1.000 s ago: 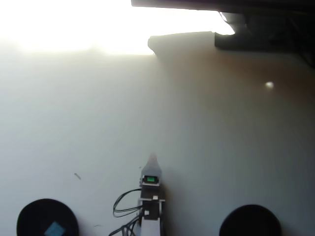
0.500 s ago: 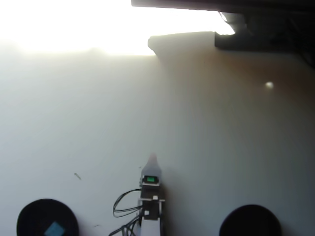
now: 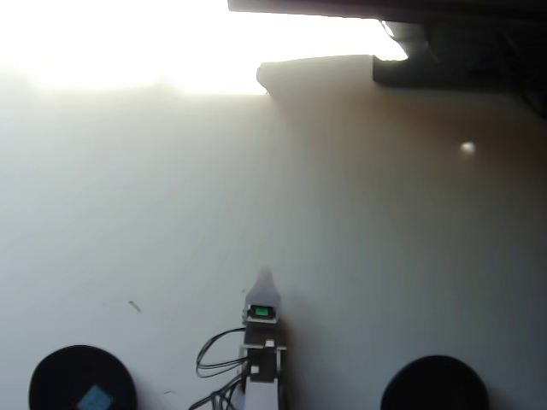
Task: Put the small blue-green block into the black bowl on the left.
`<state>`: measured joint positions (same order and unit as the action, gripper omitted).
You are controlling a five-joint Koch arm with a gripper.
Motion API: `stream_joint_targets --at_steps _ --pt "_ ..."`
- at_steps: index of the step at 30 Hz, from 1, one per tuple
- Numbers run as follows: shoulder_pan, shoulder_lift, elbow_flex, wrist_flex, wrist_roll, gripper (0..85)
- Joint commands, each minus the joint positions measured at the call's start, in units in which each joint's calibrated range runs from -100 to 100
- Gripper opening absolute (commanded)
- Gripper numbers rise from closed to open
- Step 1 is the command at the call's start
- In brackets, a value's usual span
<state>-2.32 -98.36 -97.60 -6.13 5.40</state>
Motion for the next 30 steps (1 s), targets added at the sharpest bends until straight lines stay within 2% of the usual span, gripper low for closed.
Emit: stream_joint_targets --at_steps 1,30 --pt "0.0 -0.03 -1.01 1.06 0.0 48.8" --pt "0.78 -0.03 -1.75 1.14 -0.2 48.8"
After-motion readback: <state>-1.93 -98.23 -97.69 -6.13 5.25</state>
